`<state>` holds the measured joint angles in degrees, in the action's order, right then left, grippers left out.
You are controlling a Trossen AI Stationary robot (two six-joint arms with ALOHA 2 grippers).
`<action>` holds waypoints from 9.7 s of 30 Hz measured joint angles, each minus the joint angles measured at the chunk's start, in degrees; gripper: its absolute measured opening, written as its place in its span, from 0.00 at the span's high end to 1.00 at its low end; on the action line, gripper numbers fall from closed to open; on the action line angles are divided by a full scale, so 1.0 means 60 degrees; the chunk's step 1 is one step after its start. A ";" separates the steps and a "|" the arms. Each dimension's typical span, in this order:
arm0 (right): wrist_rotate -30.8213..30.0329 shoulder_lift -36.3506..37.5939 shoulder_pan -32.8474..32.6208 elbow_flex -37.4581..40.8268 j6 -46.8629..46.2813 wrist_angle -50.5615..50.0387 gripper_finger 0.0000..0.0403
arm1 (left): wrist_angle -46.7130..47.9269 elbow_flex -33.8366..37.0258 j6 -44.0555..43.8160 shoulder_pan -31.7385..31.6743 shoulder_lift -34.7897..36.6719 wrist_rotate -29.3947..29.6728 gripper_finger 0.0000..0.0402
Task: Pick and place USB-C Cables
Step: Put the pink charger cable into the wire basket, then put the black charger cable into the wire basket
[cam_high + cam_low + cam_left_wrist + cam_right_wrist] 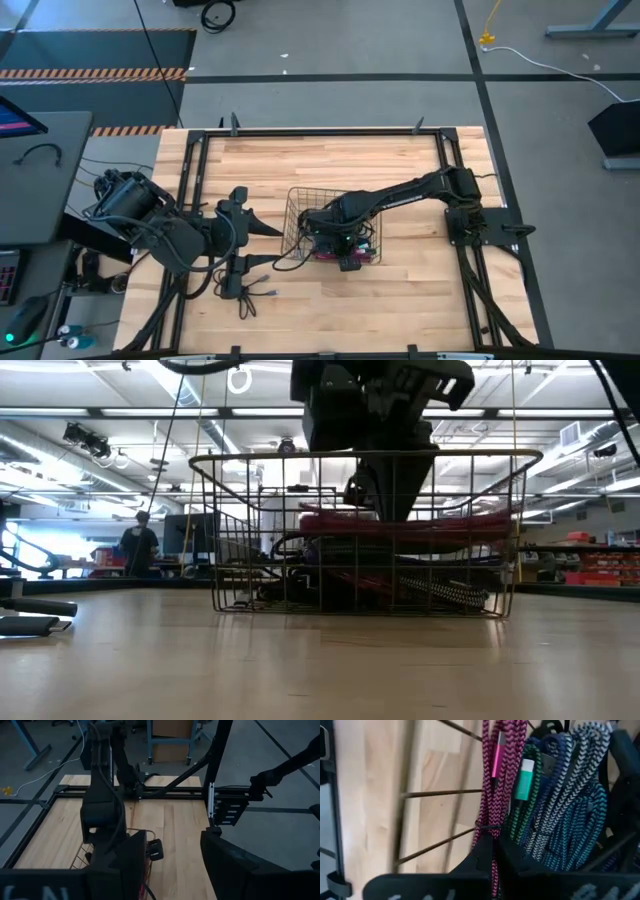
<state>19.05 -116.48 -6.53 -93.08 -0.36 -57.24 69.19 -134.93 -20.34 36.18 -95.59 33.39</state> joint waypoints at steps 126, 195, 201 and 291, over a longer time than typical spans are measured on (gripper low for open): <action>-0.2342 0.7540 0.0413 -0.0007 -0.4448 -0.1974 0.68 | -0.2135 1.0535 -0.0108 0.0220 -0.2517 -0.6687 0.93; -0.3453 1.0436 0.3155 -0.0007 -0.1667 -0.0316 0.68 | -0.0992 0.1016 0.3463 -0.6639 -0.4372 -0.6288 0.97; -0.4102 1.0581 0.3258 -0.0007 -0.1400 -0.0327 0.68 | -0.0683 0.1016 0.2788 -0.6513 -0.4902 -0.6303 0.97; -0.4000 0.9977 0.3254 -0.0007 -0.1986 -0.1114 0.68 | -0.1770 0.2579 0.6974 -0.6621 -0.5960 -0.6932 0.97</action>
<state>-4.95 -56.62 12.99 -93.12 -12.27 -63.92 58.57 -119.46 21.51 -3.54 -131.35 -8.21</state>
